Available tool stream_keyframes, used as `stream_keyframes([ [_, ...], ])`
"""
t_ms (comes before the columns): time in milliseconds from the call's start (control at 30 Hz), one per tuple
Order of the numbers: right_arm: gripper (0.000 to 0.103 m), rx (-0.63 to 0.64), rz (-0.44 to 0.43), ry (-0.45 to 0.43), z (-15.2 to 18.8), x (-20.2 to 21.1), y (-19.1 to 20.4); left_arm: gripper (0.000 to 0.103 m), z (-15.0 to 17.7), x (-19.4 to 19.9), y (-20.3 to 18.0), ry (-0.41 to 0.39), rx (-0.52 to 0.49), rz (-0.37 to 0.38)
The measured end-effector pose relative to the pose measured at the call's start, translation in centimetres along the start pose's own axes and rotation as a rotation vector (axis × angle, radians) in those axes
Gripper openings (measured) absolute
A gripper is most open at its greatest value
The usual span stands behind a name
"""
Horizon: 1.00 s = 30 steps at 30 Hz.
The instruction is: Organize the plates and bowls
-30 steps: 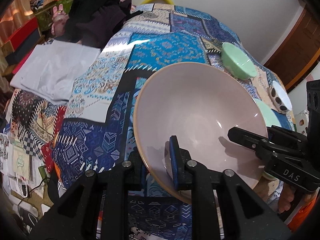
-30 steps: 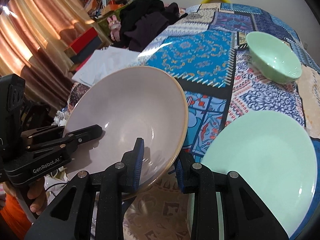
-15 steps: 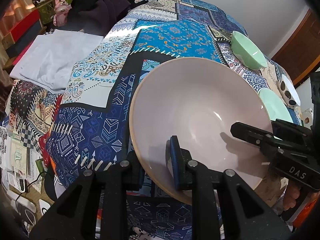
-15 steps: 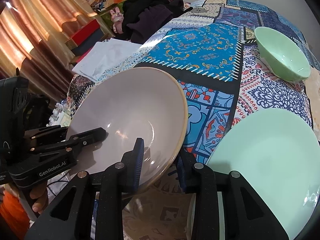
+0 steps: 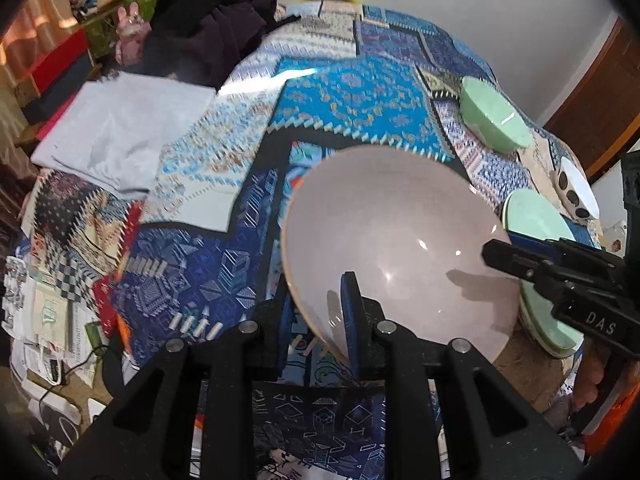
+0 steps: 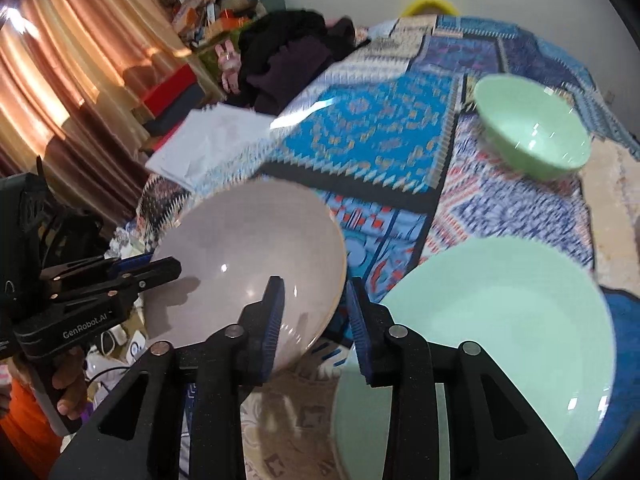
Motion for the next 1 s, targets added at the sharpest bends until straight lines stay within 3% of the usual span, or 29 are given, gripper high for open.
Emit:
stream_keyframes([
  [167,0.036,-0.005,0.02,-0.076,-0.5,3.1,-0.9,0.026,-0.8,2.8,-0.4,-0.066,-0.007,-0.01],
  [567,0.049,-0.071,0.098,-0.165,-1.4,7.8,-6.6,0.059,-3.8,8.1,-7.5,-0.242,-0.184,-0.045],
  [733,0.055,-0.111,0.137,-0.182,-1.5,8.9,-10.0,0.071,-5.8,7.5,-10.9,-0.245,-0.239,-0.035],
  [1000,0.056,-0.19,0.164,-0.164,-2.6,8.7,-15.9,0.078,-10.3,4.4,-15.4,-0.192,-0.289,-0.018],
])
Point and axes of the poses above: each gripper's, at about its wrist camera, not at the fingertips, and x roughly against the way its jaws point, y to its left, z to its underside, the point moved 5 cm from there along -x, roughly the way its jaws point, and after that the axes turned 14 degrees about y, right-handed, at the moved point
